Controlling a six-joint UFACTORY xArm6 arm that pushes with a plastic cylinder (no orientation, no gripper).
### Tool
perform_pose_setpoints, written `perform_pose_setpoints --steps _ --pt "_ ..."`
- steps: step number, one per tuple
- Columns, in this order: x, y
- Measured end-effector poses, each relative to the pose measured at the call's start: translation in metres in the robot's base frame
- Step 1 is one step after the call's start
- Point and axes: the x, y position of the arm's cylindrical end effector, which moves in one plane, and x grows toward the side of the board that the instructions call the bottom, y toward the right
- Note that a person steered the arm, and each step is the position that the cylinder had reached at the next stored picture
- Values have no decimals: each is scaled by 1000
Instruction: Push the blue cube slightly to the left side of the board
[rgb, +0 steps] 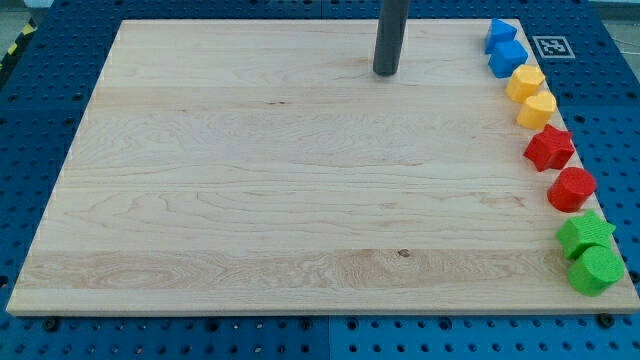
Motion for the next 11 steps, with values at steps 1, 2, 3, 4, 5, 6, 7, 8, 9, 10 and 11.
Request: perform_pose_setpoints --steps 1,2,3,4,5,6,7,8,9,10,11 --pt "-47 23" --pt "-74 67" --pt "-83 106" --pt "-86 108" --pt "-87 144" --pt "-87 204" --pt "-63 227" --pt "-31 228" --pt "-28 228" --pt "-25 228" --pt "-9 228"
